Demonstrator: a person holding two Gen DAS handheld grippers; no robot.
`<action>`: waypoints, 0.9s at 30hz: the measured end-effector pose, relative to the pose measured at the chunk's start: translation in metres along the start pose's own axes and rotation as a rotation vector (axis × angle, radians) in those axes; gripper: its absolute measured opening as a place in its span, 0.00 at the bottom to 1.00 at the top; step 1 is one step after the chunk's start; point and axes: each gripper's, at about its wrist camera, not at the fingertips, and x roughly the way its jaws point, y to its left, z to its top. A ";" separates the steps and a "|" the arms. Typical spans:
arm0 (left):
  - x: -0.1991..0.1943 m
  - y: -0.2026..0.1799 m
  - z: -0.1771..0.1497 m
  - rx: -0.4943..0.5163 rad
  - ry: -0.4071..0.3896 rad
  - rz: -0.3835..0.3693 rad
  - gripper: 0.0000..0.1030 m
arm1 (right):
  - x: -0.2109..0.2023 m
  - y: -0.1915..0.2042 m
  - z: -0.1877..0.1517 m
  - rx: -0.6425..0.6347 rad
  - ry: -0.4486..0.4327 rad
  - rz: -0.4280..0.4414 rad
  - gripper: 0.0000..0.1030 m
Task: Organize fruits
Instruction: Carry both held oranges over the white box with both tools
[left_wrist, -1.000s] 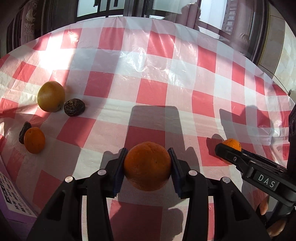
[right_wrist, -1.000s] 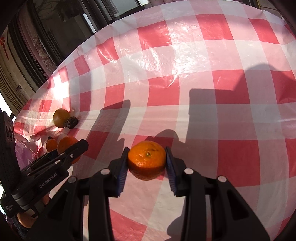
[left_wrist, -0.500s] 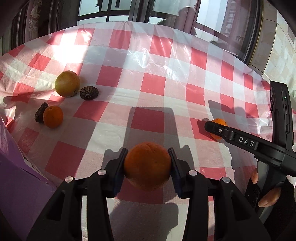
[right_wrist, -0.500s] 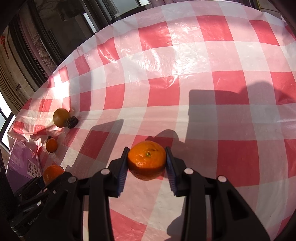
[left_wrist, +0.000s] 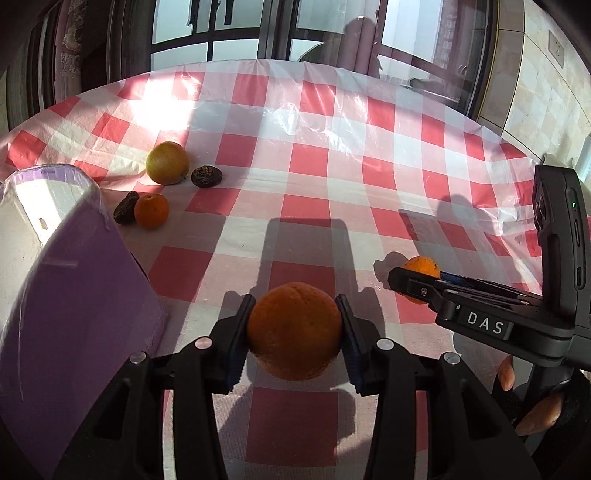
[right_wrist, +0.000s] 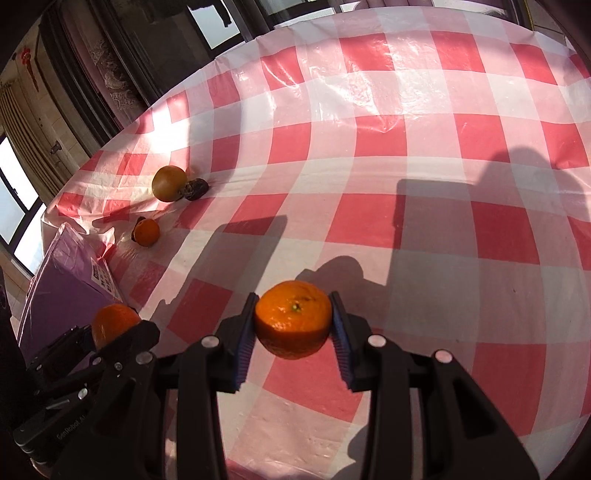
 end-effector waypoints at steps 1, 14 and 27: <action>-0.005 0.001 -0.001 0.003 -0.006 0.003 0.40 | -0.002 0.003 -0.004 -0.005 0.003 0.004 0.37; -0.079 0.015 0.003 -0.030 -0.149 0.022 0.40 | -0.036 0.048 -0.015 -0.041 0.002 0.087 0.37; -0.161 0.056 0.014 -0.115 -0.301 0.059 0.40 | -0.069 0.122 -0.002 -0.183 -0.073 0.225 0.37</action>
